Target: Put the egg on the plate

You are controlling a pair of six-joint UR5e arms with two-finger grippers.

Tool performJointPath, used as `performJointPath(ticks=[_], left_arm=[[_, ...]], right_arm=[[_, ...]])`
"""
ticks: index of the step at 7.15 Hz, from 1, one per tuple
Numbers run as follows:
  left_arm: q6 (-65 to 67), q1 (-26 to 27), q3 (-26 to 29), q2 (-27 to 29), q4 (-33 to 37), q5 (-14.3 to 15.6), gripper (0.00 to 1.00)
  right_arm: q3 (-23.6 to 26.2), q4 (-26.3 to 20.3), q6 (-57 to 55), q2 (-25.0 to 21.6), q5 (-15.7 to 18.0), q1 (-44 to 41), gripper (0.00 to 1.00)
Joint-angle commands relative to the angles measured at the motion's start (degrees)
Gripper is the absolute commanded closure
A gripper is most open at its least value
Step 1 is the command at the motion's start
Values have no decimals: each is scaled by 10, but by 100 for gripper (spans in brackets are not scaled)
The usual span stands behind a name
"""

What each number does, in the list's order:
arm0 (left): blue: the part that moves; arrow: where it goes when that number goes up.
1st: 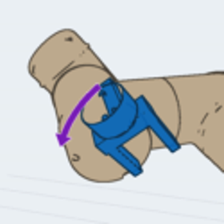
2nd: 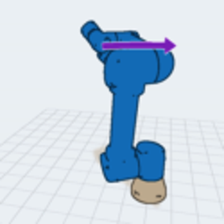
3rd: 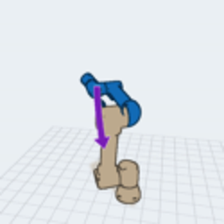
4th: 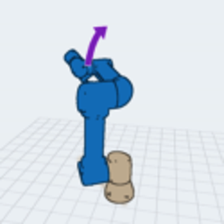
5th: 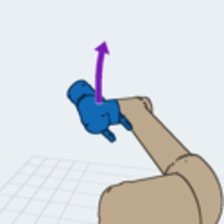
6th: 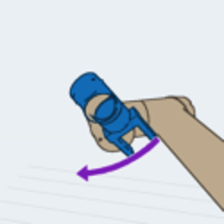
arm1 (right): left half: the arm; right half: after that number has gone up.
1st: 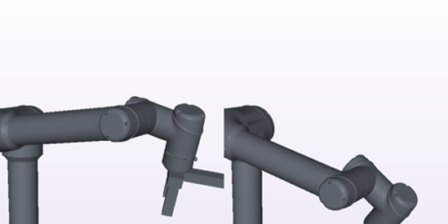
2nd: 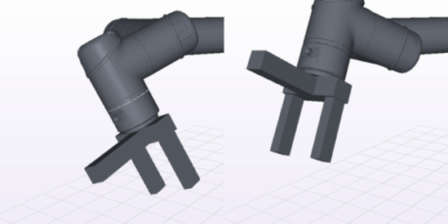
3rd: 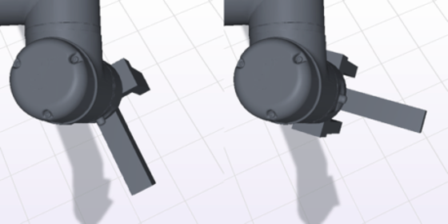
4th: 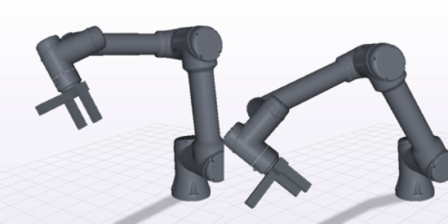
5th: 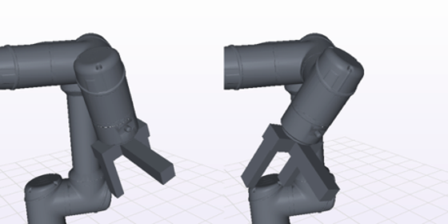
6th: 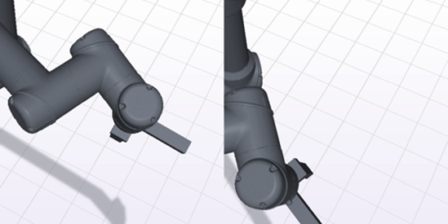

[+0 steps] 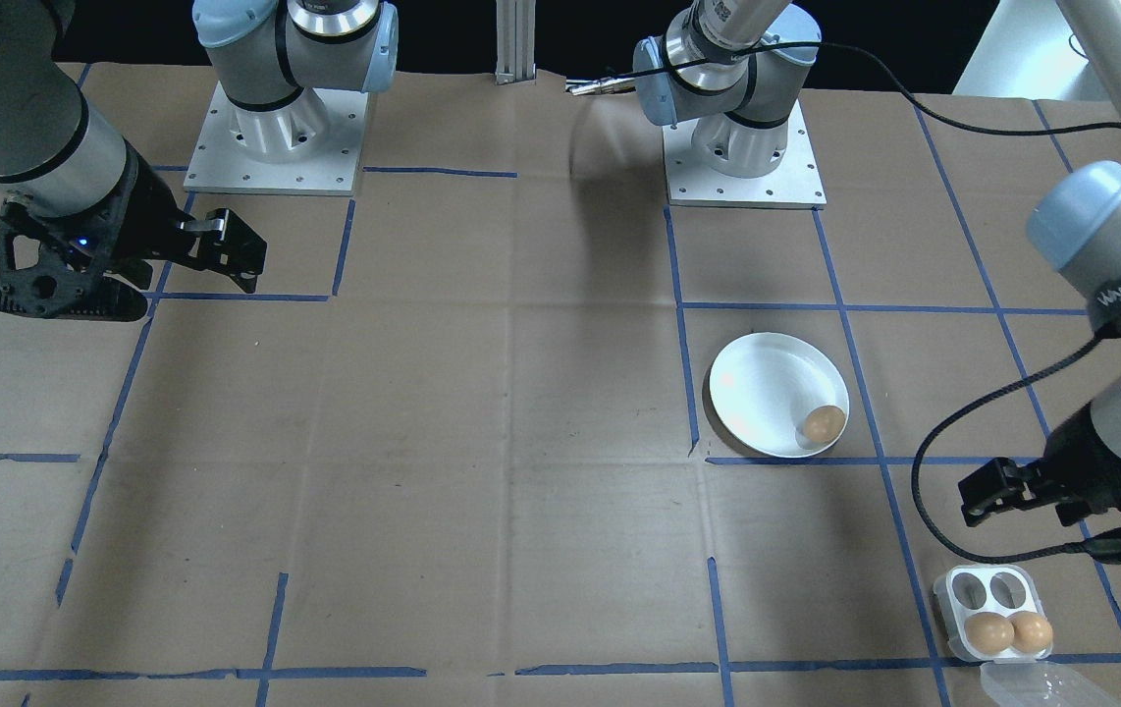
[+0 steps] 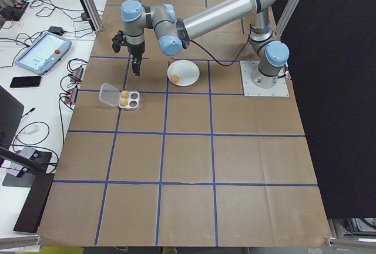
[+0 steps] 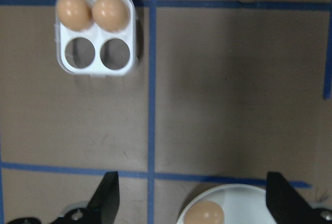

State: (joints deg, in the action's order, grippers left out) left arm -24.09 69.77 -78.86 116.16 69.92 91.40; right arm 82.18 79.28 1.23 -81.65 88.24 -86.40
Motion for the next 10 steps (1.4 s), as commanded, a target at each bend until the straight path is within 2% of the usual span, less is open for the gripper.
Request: performJointPath(ticks=[1,4,5,6,7,10], left_arm=[[-192,-39,67,42,32,1,0],[-314,-62,144,105,38,6,0],[-388,-60,162,115,65,11,0],[-492,-50,167,117,85,10,0],[-543,-38,168,122,86,7,0],[-615,-33,177,163,76,3,0]], right_arm=[[0,0,0,0,0,0,0],[0,0,0,0,0,0,0],[0,0,0,0,1,0,0],[0,0,0,0,0,0,0],[0,0,0,0,0,0,0],[0,0,0,0,0,0,0]])
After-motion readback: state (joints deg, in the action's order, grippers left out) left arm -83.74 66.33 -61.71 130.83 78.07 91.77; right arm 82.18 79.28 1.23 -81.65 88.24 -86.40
